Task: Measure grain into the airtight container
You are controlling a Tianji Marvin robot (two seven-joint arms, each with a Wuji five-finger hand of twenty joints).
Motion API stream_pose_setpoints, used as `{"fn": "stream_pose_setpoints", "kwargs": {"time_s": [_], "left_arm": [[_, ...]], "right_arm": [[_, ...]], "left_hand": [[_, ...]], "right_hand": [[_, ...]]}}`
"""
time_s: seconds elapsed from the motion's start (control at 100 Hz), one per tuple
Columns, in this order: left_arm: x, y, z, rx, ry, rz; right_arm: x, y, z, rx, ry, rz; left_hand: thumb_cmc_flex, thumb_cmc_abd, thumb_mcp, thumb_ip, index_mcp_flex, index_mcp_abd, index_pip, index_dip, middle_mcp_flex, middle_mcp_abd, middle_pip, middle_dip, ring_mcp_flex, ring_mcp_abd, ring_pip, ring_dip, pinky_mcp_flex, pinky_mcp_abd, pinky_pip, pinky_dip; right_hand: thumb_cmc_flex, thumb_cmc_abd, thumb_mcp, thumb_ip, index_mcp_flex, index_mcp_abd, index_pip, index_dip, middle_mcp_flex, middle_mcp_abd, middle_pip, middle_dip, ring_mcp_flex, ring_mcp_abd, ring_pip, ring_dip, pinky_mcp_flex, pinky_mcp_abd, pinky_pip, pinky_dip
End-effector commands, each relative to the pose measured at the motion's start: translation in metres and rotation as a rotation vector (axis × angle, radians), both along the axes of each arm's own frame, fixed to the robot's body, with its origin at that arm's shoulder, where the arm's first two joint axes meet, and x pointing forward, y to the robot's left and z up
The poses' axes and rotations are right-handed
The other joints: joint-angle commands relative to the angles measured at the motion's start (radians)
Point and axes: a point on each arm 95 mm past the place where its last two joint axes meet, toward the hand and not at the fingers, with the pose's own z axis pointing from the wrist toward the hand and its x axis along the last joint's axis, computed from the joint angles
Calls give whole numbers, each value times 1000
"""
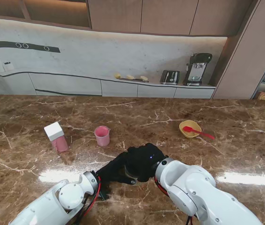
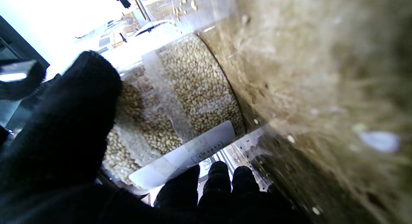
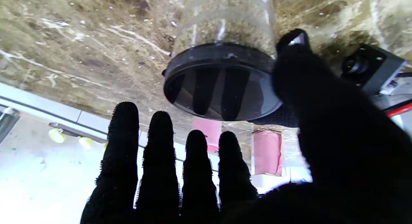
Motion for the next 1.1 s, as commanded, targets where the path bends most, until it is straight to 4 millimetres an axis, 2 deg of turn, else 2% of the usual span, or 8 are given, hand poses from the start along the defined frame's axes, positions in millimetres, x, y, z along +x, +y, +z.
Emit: {"fn": "stream_pose_setpoints", "kwargs": {"time_s": [0.0, 0.26, 0.39, 0.53, 0.72, 0.8, 0.94, 1.09], "left_arm": [[-28, 16, -40, 83, 106, 0], [-28, 16, -40, 84, 107, 1], [-28, 16, -40, 83, 109, 1], [-29, 16, -40, 83, 109, 0], [-28, 16, -40, 84, 108, 1], [-28, 16, -40, 84, 107, 1], [-28, 16, -40, 83, 106, 0], [-28, 16, -40, 83, 107, -2]], "right_arm": [[4, -1, -7, -16, 27, -3], [9, 3, -20, -11, 18, 5], [8, 5, -23, 6, -1, -12], [7, 7, -29, -19, -72, -43], [1, 6, -26, -29, -131, -53], [0, 3, -20, -11, -135, -59], [0, -1, -10, 12, -85, -39], [2, -2, -9, -19, -25, -18]], "left_hand": [[35, 128, 77, 70, 85, -65, 80, 3, -30, -2, -10, -6, -35, 169, -10, 3, 98, 406, 116, 22], [34, 128, 80, 70, 86, -65, 83, 5, -31, -1, -9, -4, -35, 170, -9, 4, 98, 407, 115, 23], [33, 129, 79, 70, 85, -66, 83, 5, -30, -2, -9, -4, -35, 169, -9, 4, 98, 406, 115, 23], [31, 131, 79, 70, 85, -66, 83, 5, -31, -3, -9, -5, -35, 169, -9, 4, 98, 406, 116, 23], [32, 130, 78, 70, 85, -66, 82, 5, -30, -2, -9, -5, -35, 169, -9, 4, 98, 405, 116, 24], [32, 129, 78, 70, 85, -66, 82, 5, -30, -3, -9, -5, -35, 170, -10, 4, 98, 406, 117, 25], [34, 130, 79, 70, 83, -65, 80, 4, -31, -3, -10, -6, -35, 169, -10, 4, 97, 406, 117, 25], [35, 130, 78, 70, 83, -65, 79, 3, -30, -3, -10, -7, -35, 169, -10, 3, 98, 405, 116, 25]], "right_hand": [[-12, -94, 196, -53, -14, -24, -1, -7, -14, 6, 14, -13, -20, 4, 11, -18, 13, 12, -8, 9], [-13, -74, 250, -62, 133, -105, 159, 62, 221, -47, 156, 81, 250, -80, 216, 143, 186, -19, 162, 47], [-197, 56, 129, -73, 175, -80, 187, 71, 362, -57, 202, 132, 398, -88, 333, 215, 293, -31, 304, 60], [-398, 309, -236, -1, 160, 9, 168, 43, 455, -30, 206, 125, 524, -62, 383, 204, 409, -40, 448, -4], [-633, 393, -149, 28, 54, 5, 106, 14, 309, -19, 83, 34, 353, -2, 156, 105, 272, 8, 329, -58], [-578, 354, -151, 28, 25, 2, 85, 19, 201, -21, 42, 19, 197, 2, 50, 45, 136, 33, 205, -56], [-296, 103, -149, 28, -13, 26, 48, 15, 51, 5, -4, -2, 39, 18, -7, -2, 29, 34, 88, -33], [-8, 72, -234, 25, -30, 9, -3, -7, -8, 19, -5, -18, -9, 25, -7, -27, 19, 38, 33, -10]]}}
